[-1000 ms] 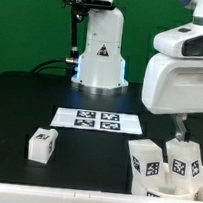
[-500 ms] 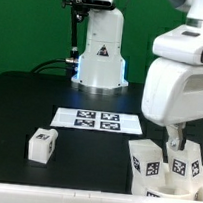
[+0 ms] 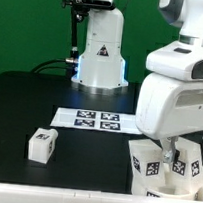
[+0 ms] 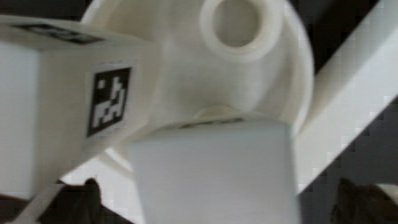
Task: Assemble stool
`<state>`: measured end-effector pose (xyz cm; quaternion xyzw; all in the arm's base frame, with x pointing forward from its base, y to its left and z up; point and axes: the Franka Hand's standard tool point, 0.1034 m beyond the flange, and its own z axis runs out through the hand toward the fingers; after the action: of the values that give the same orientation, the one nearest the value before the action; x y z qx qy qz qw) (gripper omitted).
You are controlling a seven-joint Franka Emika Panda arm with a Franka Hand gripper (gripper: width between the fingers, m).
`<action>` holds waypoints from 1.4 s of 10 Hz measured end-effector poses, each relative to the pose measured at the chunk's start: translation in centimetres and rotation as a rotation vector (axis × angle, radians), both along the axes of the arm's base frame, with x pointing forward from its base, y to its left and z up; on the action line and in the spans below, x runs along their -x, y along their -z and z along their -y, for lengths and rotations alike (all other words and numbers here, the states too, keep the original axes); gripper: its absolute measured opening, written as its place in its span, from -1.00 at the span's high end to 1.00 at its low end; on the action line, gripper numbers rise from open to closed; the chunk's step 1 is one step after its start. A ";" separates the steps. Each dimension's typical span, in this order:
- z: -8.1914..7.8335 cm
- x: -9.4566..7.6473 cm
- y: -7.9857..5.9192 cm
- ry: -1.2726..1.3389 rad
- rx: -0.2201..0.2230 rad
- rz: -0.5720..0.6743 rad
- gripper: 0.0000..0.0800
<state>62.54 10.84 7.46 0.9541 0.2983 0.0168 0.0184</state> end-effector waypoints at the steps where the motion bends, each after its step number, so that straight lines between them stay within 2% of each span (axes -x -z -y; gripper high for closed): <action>1: 0.1 0.0 0.0 0.008 0.000 0.000 -0.38; 2: 0.1 0.0 0.0 0.050 -0.002 0.001 -0.01; 3: 0.1 0.0 0.0 0.142 -0.007 0.003 -0.01; 4: 0.1 0.0 0.0 0.229 -0.010 0.005 0.17; 6: -0.1 -0.1 -0.1 0.496 -0.027 0.015 0.17; 8: -0.3 0.1 -0.1 0.928 -0.038 -0.014 0.17; 9: -0.3 -0.5 -0.2 1.056 -0.051 -0.022 0.17; 13: -0.5 -0.4 0.1 1.313 -0.055 -0.016 0.16; 14: -0.5 -0.5 -0.1 1.522 -0.066 -0.020 0.16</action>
Offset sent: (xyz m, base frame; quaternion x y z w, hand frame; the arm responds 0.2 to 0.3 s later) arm 0.0000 0.0000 0.0000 0.0000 0.0000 0.1938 0.9810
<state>63.05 11.35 7.53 0.8968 -0.4423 -0.0002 -0.0063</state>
